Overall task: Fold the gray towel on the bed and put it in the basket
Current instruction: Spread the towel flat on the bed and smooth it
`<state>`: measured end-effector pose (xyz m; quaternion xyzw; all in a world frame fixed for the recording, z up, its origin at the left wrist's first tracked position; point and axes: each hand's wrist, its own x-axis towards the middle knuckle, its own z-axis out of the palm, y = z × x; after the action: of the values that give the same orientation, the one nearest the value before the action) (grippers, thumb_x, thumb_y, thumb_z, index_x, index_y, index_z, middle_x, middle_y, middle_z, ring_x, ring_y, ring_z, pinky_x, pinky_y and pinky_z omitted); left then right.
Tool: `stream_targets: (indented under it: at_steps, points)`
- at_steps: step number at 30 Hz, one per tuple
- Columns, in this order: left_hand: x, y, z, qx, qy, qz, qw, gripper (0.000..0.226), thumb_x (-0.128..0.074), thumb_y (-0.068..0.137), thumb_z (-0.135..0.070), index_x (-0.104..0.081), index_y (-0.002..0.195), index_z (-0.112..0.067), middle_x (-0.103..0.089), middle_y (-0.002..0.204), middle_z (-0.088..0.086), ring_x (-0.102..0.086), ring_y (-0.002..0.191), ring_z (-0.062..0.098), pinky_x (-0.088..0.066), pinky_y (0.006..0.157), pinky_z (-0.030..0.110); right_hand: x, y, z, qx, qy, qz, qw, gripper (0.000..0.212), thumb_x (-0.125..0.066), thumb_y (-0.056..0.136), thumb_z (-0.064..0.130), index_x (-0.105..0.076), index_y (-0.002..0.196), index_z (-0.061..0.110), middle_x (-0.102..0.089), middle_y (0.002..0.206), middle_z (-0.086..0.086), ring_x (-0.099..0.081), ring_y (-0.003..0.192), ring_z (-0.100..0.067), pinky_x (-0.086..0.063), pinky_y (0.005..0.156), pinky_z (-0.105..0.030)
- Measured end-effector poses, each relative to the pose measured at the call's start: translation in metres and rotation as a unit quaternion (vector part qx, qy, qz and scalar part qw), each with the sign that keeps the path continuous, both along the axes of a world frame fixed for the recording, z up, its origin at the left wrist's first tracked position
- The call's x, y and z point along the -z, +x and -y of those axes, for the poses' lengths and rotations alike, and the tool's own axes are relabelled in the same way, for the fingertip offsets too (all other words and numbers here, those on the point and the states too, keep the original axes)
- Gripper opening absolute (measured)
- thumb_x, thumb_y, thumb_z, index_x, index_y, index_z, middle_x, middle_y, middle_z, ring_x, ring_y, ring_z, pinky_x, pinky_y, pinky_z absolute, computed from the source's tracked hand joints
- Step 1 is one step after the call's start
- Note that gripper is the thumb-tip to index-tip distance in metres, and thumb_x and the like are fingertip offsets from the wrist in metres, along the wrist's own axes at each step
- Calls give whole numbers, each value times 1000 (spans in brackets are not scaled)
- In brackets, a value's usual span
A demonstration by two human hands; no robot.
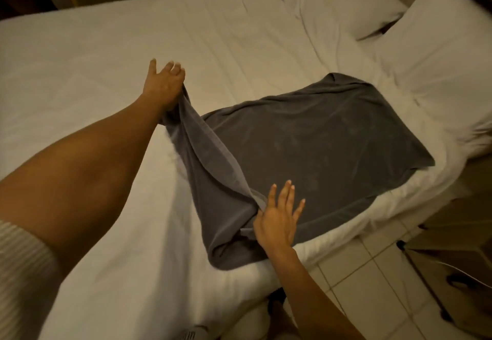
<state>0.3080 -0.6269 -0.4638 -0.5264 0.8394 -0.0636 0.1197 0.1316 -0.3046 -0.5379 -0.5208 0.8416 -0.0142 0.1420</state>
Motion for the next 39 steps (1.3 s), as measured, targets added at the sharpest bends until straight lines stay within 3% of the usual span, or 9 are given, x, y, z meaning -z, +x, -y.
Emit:
stream_targets:
  at_steps: [6,8,11,17,23,28,31,35,39]
  points:
    - [7,-99,3,-52,17,-4,999,56,-45,96,-14,-25,147,-4,-21,157,13,-14,148,25,-3,118,55,1,-120,-10,-25,31,-7,999,73,-41,93,33,-2,150,10,15,156,-18,16,144,-31,22,109,-51]
    - [14,-134,2,-62,22,-8,998,54,-44,96,-13,-26,146,-4,-23,157,14,-14,148,26,-4,118,56,3,-161,-13,-33,33,-21,999,75,-47,90,33,-8,150,8,10,157,-19,10,145,-32,24,106,-49]
    - [20,-178,0,-71,23,-13,997,54,-43,96,-11,-26,146,-3,-24,156,14,-14,148,26,-4,118,56,2,-210,-19,-19,61,-28,998,76,-57,83,30,-25,147,6,-7,156,-22,-6,145,-36,14,110,-52]
    - [14,-268,3,-28,6,10,1000,56,-47,96,-17,-26,146,-5,-23,156,14,-13,148,27,-3,118,56,2,-279,-26,12,75,-10,997,78,-63,79,30,-30,145,4,-14,155,-24,-13,144,-37,1,111,-57]
    - [15,-352,13,1,11,-6,1000,57,-49,96,-18,-27,146,-5,-24,156,13,-13,148,27,-3,117,56,7,-337,-21,34,69,-23,997,73,-50,75,27,-36,142,3,-19,153,-27,-19,142,-40,-8,111,-61]
    - [27,-408,31,8,18,-15,1000,59,-51,94,-14,-26,147,-5,-23,157,12,-13,148,26,-4,117,56,16,-387,-6,17,63,-44,997,71,-51,72,28,-43,138,1,-28,150,-27,-29,138,-41,-18,108,-62]
    - [41,-445,48,5,21,-19,1000,61,-52,94,-15,-25,147,-6,-23,157,12,-12,148,26,-3,118,56,22,-422,12,21,90,-49,995,74,-62,78,29,-35,143,4,-21,153,-25,-21,141,-40,-12,110,-60]
    - [61,-494,73,-5,33,-19,999,58,-50,95,-15,-26,146,-5,-24,156,12,-12,148,26,-3,118,55,31,-470,33,-1,147,-51,988,81,-45,92,41,3,150,11,16,156,-19,13,144,-33,8,113,-55]
    - [81,-537,94,-7,45,-7,999,56,-49,96,-18,-27,146,-6,-24,156,12,-12,148,26,-2,118,55,37,-513,48,18,156,-30,987,83,-47,91,41,3,150,11,17,156,-18,14,144,-33,8,113,-54]
